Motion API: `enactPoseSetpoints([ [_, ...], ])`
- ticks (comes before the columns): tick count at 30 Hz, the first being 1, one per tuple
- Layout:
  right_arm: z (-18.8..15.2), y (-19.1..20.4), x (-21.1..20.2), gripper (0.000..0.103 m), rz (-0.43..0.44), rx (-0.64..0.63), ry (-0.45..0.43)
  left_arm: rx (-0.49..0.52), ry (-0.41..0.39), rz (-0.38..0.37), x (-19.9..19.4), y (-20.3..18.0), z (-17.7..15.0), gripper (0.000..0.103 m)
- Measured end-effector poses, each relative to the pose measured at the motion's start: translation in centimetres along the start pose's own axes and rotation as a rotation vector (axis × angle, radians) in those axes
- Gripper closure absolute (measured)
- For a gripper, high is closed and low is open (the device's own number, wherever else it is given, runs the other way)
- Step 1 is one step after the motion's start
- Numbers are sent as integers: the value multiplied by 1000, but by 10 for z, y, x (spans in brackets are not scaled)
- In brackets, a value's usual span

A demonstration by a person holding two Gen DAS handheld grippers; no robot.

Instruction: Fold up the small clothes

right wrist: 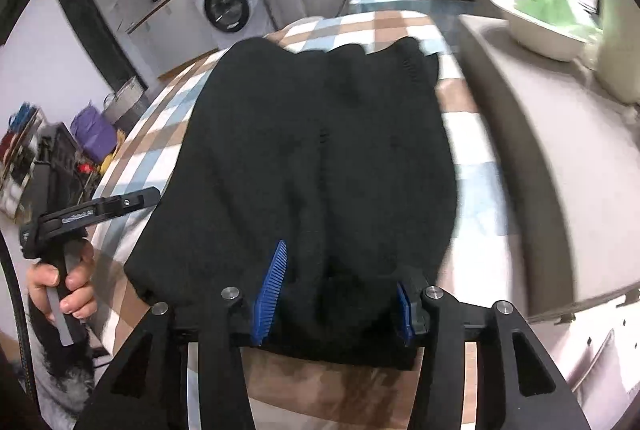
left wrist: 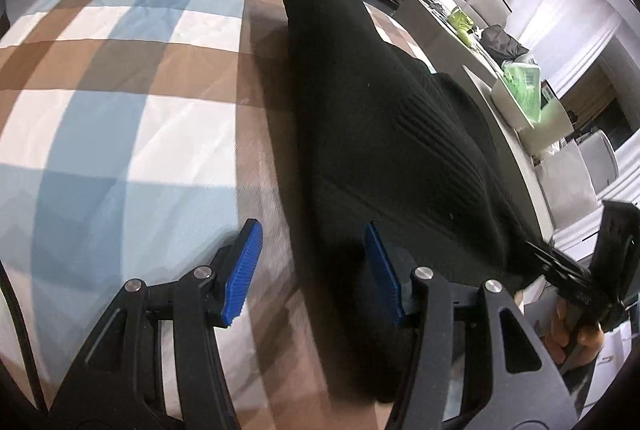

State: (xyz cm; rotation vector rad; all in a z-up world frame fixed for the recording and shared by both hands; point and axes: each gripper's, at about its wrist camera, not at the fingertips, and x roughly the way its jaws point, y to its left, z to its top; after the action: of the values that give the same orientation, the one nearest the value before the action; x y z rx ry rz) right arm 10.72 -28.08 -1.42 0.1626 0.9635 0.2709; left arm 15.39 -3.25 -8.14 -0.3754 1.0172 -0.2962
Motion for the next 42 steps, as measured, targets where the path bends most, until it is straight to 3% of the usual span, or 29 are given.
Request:
enactPoseSetpoints([
  [5,3,-31,-19,55,-27,112,-88,0,-14,-11,21,-7,21,53],
  [7,7,-37,-16,55,-67,135,-95,-5,-1,-41,29,-11,25,68],
  [8,9,-38,-15,55,-75,132,-88,1,4,-38,33,-14,26,71],
  [10,12,-42,-3,55,-96,133,-61,38,-19,-27,35,-21,26,87],
  [12,16,-43,13,55,-96,131,-37,41,-30,-23,34,-23,26,91],
  [13,16,-45,20,61,-97,138,-30,34,-36,-28,33,-21,26,93],
  [16,18,-47,33,74,-58,171,-25,13,-42,-44,29,-14,24,95],
  [24,19,-12,52,75,-6,112,6,-33,-86,1,-3,17,11,96],
  [30,16,39,68,75,110,30,60,-85,-152,120,-49,64,-6,96],
  [35,17,63,75,74,183,-62,96,-101,-178,170,-67,83,-6,95],
  [38,32,42,62,70,170,16,5,-73,-230,215,-82,87,-3,91],
  [40,46,32,53,58,162,58,-64,-60,-261,225,-90,87,1,70],
  [42,61,34,52,58,151,45,-88,-61,-279,213,-96,88,6,52],
])
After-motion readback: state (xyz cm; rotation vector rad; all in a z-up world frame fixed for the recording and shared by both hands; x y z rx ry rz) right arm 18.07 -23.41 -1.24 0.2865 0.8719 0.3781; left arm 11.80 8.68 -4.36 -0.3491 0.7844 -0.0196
